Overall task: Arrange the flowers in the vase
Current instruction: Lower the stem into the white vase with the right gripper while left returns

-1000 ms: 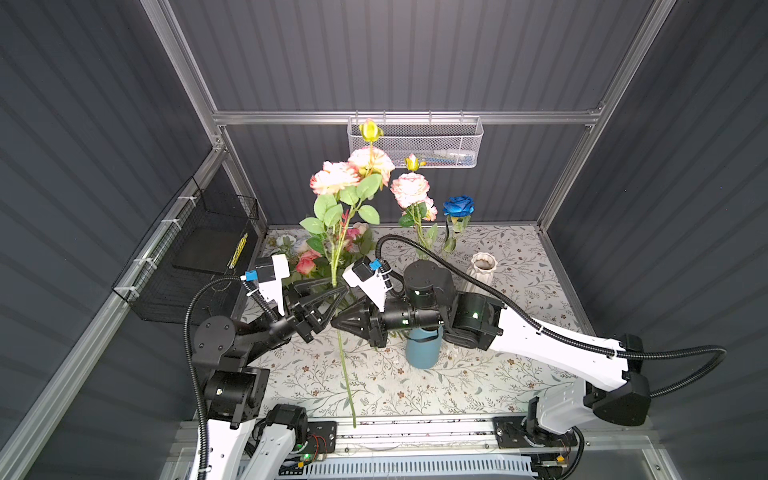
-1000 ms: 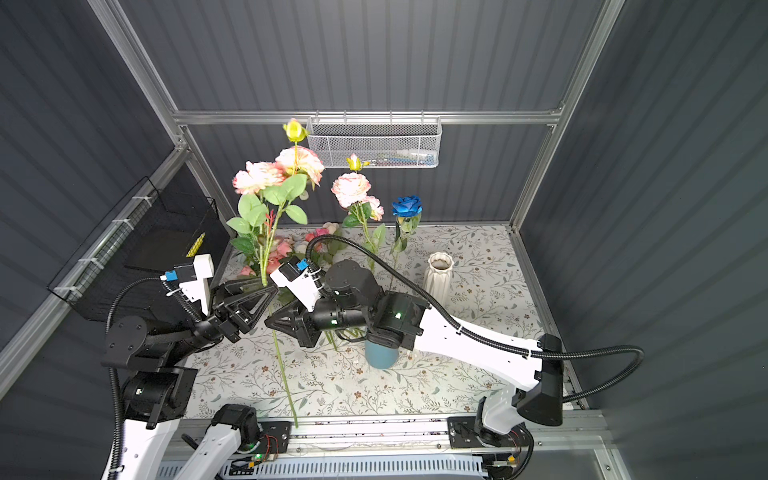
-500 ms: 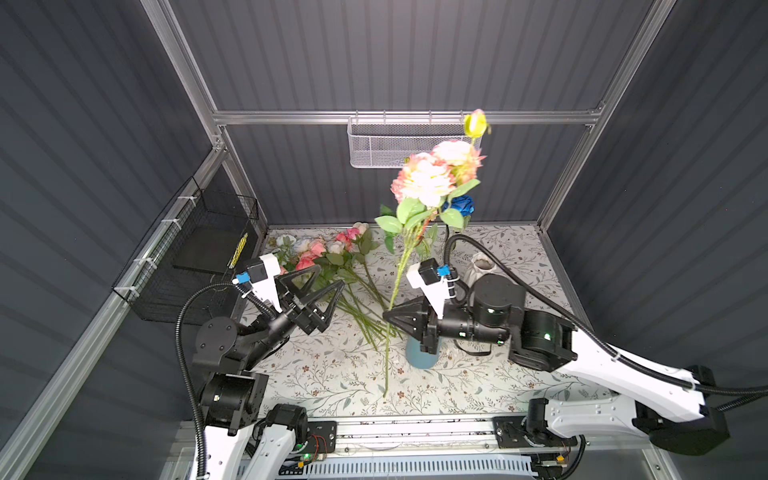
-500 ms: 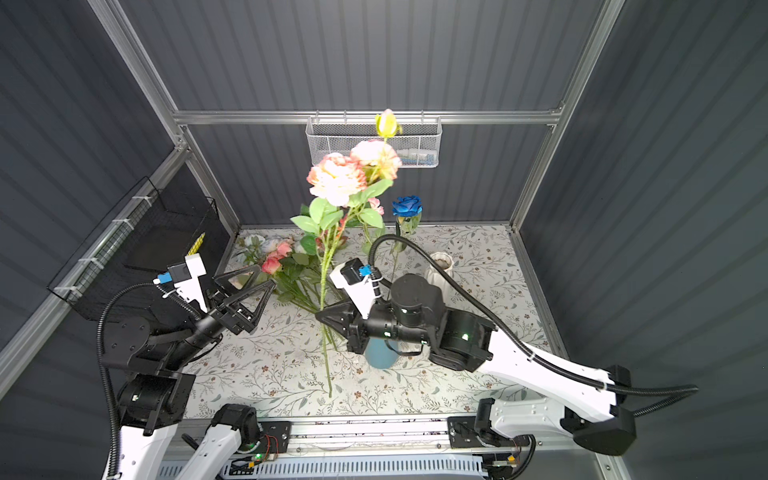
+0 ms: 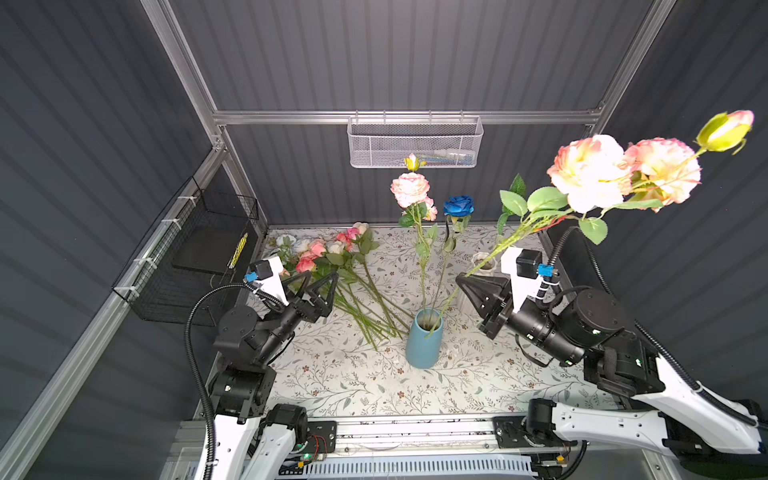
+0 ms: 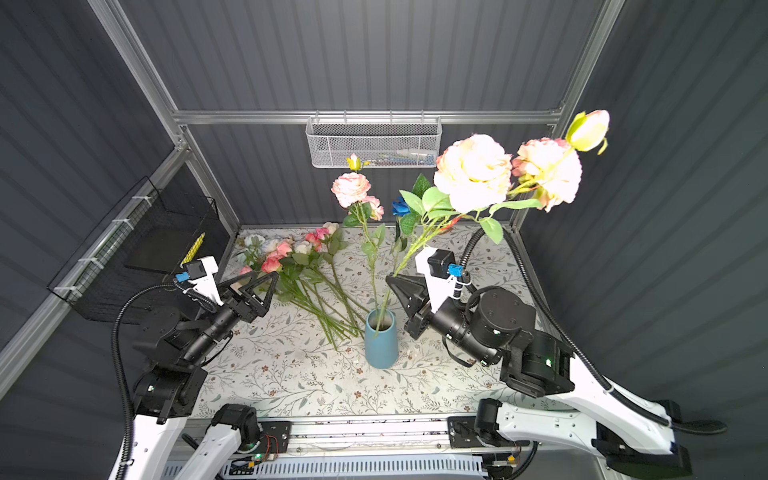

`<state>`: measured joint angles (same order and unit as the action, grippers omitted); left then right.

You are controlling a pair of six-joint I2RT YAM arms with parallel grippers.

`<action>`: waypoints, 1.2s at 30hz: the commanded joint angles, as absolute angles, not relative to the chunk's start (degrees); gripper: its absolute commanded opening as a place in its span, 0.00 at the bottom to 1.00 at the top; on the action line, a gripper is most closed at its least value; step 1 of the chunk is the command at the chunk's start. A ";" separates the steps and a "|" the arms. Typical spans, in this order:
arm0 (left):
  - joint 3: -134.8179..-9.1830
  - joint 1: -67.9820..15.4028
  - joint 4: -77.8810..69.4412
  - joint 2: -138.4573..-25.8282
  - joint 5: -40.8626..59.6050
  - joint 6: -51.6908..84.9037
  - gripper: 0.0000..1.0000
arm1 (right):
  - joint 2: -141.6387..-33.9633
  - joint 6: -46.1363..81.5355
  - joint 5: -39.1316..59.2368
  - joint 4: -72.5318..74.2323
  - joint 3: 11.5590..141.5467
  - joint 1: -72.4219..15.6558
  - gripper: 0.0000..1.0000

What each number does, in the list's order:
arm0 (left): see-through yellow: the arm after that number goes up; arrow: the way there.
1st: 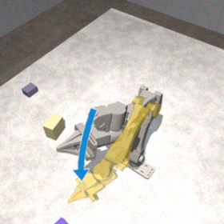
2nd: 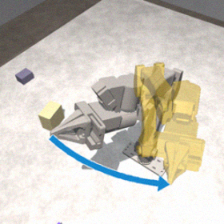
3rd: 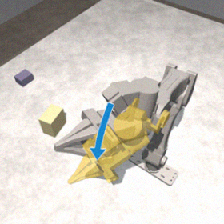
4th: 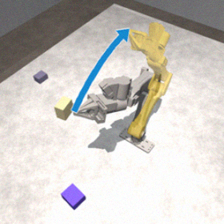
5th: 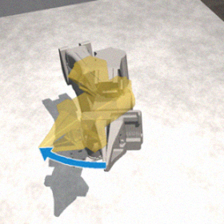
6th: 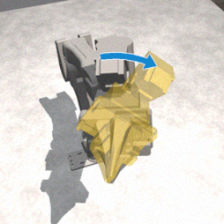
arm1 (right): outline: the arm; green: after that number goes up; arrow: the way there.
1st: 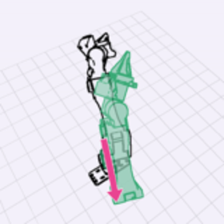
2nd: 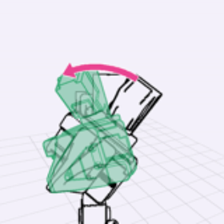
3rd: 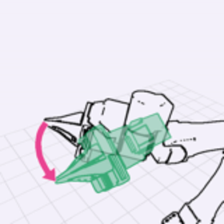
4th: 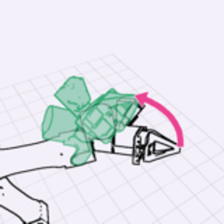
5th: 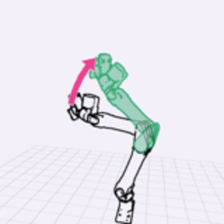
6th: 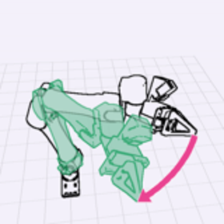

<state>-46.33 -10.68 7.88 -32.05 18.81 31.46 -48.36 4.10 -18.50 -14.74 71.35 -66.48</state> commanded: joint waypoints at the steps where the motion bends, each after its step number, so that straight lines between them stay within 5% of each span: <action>1: -45.76 -10.72 8.17 -31.90 17.58 30.32 1.00 | -48.64 -0.35 -22.73 -11.59 71.85 -64.14 0.00; 8: -45.40 -10.77 8.61 -32.13 17.73 29.97 1.00 | -51.39 6.86 -10.40 -11.25 70.94 -52.83 0.00; 17: -44.42 -10.73 9.27 -32.60 17.31 29.86 1.00 | -51.44 15.63 -8.25 -10.30 60.01 -52.38 0.01; 36: -40.61 -10.73 7.91 -36.64 15.19 33.74 1.00 | -43.39 26.52 -6.70 -12.34 46.29 -52.38 0.70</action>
